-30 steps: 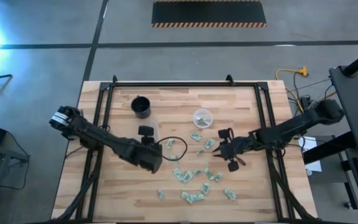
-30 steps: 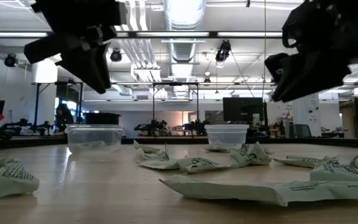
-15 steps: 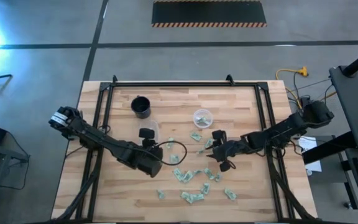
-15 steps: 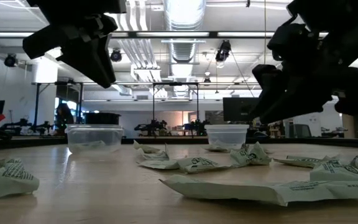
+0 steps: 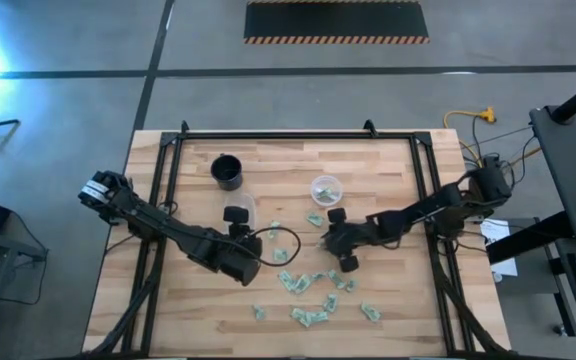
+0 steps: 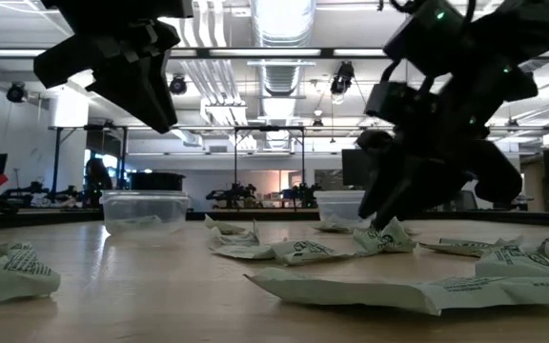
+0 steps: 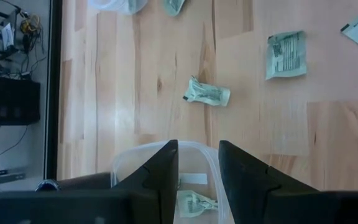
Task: Pick and place items into bin
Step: Put the stevia packet into the right transparent bin
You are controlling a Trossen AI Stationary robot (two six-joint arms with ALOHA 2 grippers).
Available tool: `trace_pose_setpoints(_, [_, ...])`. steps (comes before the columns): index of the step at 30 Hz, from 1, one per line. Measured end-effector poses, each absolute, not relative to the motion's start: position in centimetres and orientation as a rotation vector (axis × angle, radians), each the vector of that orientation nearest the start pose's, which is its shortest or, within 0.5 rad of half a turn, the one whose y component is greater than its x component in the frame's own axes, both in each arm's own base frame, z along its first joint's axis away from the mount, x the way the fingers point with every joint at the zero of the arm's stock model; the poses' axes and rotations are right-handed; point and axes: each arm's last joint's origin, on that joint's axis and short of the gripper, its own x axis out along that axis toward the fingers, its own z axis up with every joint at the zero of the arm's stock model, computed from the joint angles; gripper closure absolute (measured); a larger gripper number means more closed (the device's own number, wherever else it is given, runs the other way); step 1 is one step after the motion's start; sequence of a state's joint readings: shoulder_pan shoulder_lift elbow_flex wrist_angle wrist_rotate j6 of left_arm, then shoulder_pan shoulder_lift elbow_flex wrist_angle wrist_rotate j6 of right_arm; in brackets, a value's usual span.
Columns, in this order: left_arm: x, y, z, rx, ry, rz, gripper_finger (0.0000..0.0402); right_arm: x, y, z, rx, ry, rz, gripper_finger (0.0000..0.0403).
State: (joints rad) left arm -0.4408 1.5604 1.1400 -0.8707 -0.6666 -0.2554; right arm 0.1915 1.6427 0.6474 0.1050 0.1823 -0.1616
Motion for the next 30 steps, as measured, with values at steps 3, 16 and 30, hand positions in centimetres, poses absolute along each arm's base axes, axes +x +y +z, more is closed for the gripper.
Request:
trace_pose_setpoints(3, [27.0, -10.8, 23.5, 0.452, 1.054, 0.328, 0.0303, 28.5, 4.9, 11.9, -0.315, 0.886, 0.077, 0.0260])
trace_pose_setpoints(16, [27.0, -10.9, 23.5, 0.452, 1.054, 0.321, 0.0303, 28.7, 4.9, 11.5, -0.318, 0.941, 0.080, 0.0304])
trace_pose_setpoints(30, [27.0, -10.9, 23.5, 0.451, 1.054, 0.319, 0.0303, 28.2, 4.8, 12.6, -0.331, 0.936, 0.075, 0.0394])
